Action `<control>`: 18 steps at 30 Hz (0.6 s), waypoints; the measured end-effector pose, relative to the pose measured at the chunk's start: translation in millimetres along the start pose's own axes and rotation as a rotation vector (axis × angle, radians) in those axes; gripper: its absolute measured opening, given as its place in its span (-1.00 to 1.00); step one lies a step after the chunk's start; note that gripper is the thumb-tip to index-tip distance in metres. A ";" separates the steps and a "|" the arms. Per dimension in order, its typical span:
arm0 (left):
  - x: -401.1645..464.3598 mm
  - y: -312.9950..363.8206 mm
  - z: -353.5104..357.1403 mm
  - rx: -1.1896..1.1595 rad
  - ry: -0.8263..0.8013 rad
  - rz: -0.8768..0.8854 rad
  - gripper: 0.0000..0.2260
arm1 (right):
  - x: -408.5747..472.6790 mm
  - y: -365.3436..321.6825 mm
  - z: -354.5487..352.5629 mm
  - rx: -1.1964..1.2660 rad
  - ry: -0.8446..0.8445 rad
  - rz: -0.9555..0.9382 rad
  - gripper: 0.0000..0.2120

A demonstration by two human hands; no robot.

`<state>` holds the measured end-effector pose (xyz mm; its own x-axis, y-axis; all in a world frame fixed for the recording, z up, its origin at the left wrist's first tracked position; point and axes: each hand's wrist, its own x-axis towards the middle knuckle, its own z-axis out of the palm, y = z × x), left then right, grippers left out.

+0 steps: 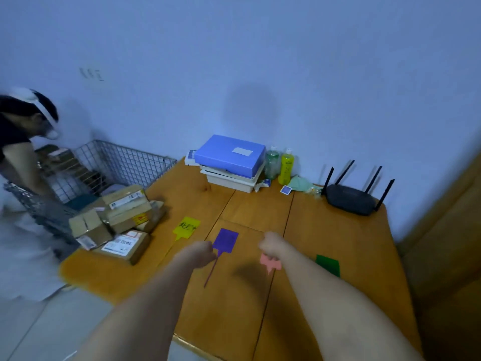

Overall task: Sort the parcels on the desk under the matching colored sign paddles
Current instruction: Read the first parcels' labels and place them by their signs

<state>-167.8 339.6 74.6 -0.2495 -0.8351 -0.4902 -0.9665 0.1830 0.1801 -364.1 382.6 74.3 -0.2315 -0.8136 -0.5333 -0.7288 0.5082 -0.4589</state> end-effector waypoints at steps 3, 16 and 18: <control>6.4 -53.1 -20.3 -0.001 0.021 -0.027 -0.65 | 4.1 -54.0 22.2 -0.063 0.014 -0.068 -0.78; 42.4 -194.3 -54.6 -0.055 -0.008 -0.057 -0.68 | 53.7 -189.7 94.3 -0.186 -0.039 -0.131 -0.74; 54.0 -200.8 -56.9 -0.067 -0.012 -0.066 -0.68 | 70.8 -197.6 96.8 -0.170 -0.044 -0.142 -0.79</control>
<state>16.2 228.2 60.5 -0.1866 -0.8379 -0.5129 -0.9746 0.0923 0.2038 -174.2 251.9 58.5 -0.0935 -0.8584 -0.5044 -0.8509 0.3320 -0.4071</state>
